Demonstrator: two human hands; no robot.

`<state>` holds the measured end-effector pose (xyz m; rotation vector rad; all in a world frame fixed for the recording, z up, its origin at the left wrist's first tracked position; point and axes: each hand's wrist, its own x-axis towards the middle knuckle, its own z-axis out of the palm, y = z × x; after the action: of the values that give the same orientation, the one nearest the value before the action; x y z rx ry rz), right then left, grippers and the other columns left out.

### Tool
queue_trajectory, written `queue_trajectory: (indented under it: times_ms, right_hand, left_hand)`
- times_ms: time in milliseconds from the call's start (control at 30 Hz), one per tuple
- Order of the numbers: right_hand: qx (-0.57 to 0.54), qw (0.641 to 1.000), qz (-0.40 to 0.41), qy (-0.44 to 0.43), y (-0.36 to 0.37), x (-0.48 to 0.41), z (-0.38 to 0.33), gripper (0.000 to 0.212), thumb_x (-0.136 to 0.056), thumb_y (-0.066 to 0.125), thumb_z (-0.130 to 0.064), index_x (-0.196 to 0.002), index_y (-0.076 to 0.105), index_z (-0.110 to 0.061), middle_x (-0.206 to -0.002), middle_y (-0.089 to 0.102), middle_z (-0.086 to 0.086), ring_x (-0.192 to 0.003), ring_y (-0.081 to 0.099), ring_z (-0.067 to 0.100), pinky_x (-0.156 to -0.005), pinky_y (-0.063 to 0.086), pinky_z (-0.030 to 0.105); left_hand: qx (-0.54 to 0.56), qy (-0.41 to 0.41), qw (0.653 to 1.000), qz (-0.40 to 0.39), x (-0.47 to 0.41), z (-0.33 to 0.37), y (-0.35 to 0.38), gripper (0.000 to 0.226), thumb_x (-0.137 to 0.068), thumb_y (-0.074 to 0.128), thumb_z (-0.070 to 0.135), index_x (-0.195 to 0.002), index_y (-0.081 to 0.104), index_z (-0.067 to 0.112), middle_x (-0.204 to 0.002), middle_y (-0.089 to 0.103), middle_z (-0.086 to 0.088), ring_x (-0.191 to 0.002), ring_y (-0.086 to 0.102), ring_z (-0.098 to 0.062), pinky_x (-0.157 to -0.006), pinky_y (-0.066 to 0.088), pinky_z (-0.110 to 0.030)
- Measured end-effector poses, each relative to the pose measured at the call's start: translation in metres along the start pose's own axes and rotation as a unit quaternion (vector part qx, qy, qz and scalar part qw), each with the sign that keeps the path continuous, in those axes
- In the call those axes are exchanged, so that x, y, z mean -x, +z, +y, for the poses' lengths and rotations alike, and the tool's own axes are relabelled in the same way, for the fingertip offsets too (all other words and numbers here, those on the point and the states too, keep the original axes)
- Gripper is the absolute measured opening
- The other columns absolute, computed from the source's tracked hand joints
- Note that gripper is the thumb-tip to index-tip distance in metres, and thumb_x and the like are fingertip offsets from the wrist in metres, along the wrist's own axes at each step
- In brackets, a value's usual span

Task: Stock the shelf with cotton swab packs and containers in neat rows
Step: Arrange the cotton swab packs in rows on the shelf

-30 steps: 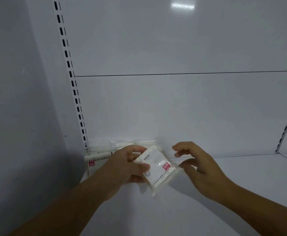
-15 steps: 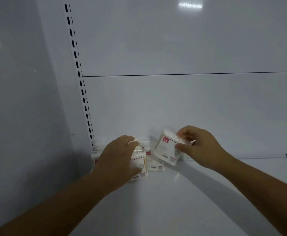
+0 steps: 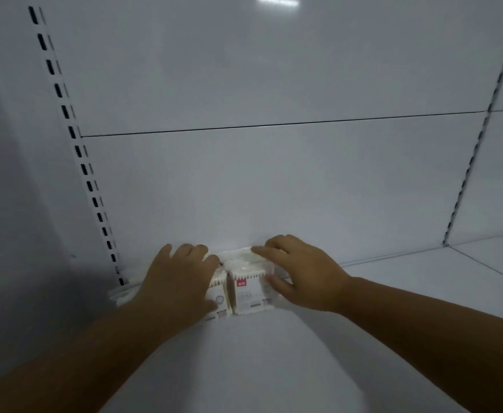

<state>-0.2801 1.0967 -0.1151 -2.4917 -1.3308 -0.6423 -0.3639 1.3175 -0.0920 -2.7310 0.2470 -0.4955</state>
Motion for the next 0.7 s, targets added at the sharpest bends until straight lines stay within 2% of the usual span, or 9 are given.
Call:
queue_trajectory:
  times_ms: [67, 100, 167, 233, 300, 367, 467, 567, 700]
  right_hand:
    - [0.025, 1.0, 0.005, -0.008, -0.016, 0.019, 0.021, 0.046, -0.086, 0.062, -0.022, -0.13, 0.055, -0.012, -0.12, 0.059, 0.008, -0.104, 0.057, 0.024, -0.079, 0.05, 0.033]
    - [0.053, 0.999, -0.011, 0.001, -0.028, 0.032, 0.036, 0.047, -0.087, 0.062, -0.023, -0.132, 0.054, -0.013, -0.124, 0.058, 0.009, -0.109, 0.056, 0.026, -0.084, 0.05, 0.035]
    - [0.134, 0.986, -0.079, 0.064, -0.061, 0.066, 0.072, 0.052, -0.092, 0.055, -0.034, -0.141, 0.043, -0.019, -0.14, 0.047, 0.009, -0.127, 0.044, 0.026, -0.099, 0.041, 0.038]
    - [0.207, 0.949, -0.157, 0.181, -0.103, 0.109, 0.112, 0.059, -0.095, 0.043, -0.049, -0.147, 0.029, -0.026, -0.152, 0.031, 0.006, -0.14, 0.027, 0.023, -0.111, 0.027, 0.038]
    - [0.24, 0.899, -0.213, 0.299, -0.154, 0.168, 0.152, 0.065, -0.094, 0.037, -0.058, -0.15, 0.021, -0.028, -0.156, 0.023, 0.005, -0.144, 0.017, 0.022, -0.115, 0.021, 0.041]
    - [0.236, 0.869, -0.226, 0.372, -0.192, 0.217, 0.182, 0.068, -0.094, 0.035, -0.061, -0.151, 0.017, -0.028, -0.158, 0.017, 0.005, -0.146, 0.01, 0.023, -0.117, 0.017, 0.044]
    - [0.23, 0.84, -0.209, 0.444, -0.259, 0.316, 0.217, 0.069, -0.094, 0.036, -0.06, -0.152, 0.013, -0.029, -0.16, 0.007, 0.006, -0.147, 0.004, 0.025, -0.117, 0.014, 0.046]
    - [0.242, 0.826, -0.184, 0.475, -0.314, 0.414, 0.246, 0.069, -0.095, 0.04, -0.055, -0.152, 0.011, -0.029, -0.16, 0.003, 0.009, -0.147, 0.002, 0.026, -0.116, 0.014, 0.046]
    - [0.241, 0.795, -0.185, 0.525, -0.366, 0.523, 0.28, 0.073, -0.094, 0.045, -0.051, -0.152, 0.007, -0.031, -0.16, -0.003, 0.01, -0.147, -0.002, 0.028, -0.118, 0.013, 0.048]
  left_hand:
    - [0.054, 0.025, 0.993, 0.099, -0.016, 0.0, -0.016, 0.046, -0.074, 0.075, 0.044, -0.104, 0.068, 0.01, -0.106, 0.069, -0.009, -0.093, 0.065, -0.03, -0.083, 0.051, -0.044]
    - [0.09, 0.016, 0.992, 0.086, -0.028, 0.006, -0.028, 0.046, -0.082, 0.067, 0.045, -0.112, 0.066, 0.011, -0.116, 0.067, -0.009, -0.102, 0.063, -0.03, -0.089, 0.049, -0.044]
    - [0.165, -0.008, 0.986, -0.002, -0.059, 0.034, -0.047, 0.056, -0.094, 0.045, 0.054, -0.141, 0.043, 0.022, -0.15, 0.04, 0.001, -0.138, 0.035, -0.022, -0.112, 0.027, -0.04]
    - [0.2, 0.028, 0.975, -0.096, -0.104, 0.081, -0.064, 0.062, -0.095, 0.035, 0.058, -0.15, 0.024, 0.03, -0.161, 0.013, 0.006, -0.148, 0.005, -0.014, -0.118, 0.008, -0.038]
    - [0.228, 0.078, 0.961, -0.137, -0.15, 0.158, -0.086, 0.061, -0.097, 0.028, 0.058, -0.151, 0.018, 0.033, -0.162, 0.003, 0.004, -0.148, -0.004, -0.015, -0.12, 0.003, -0.042]
    - [0.24, 0.105, 0.954, -0.149, -0.182, 0.224, -0.108, 0.061, -0.098, 0.022, 0.058, -0.152, 0.015, 0.032, -0.162, 0.002, 0.002, -0.149, -0.005, -0.015, -0.12, 0.002, -0.04]
    - [0.263, 0.159, 0.944, -0.122, -0.219, 0.347, -0.147, 0.063, -0.098, 0.023, 0.058, -0.153, 0.015, 0.028, -0.162, 0.004, 0.001, -0.148, -0.004, -0.014, -0.12, 0.002, -0.038]
    - [0.256, 0.207, 0.939, -0.104, -0.244, 0.458, -0.18, 0.064, -0.098, 0.024, 0.058, -0.153, 0.012, 0.027, -0.162, 0.001, 0.0, -0.149, -0.005, -0.015, -0.12, 0.003, -0.042]
    - [0.275, 0.279, 0.916, -0.088, -0.276, 0.579, -0.218, 0.064, -0.098, 0.026, 0.058, -0.153, 0.013, 0.027, -0.162, 0.004, 0.001, -0.149, -0.002, -0.013, -0.121, 0.006, -0.039]
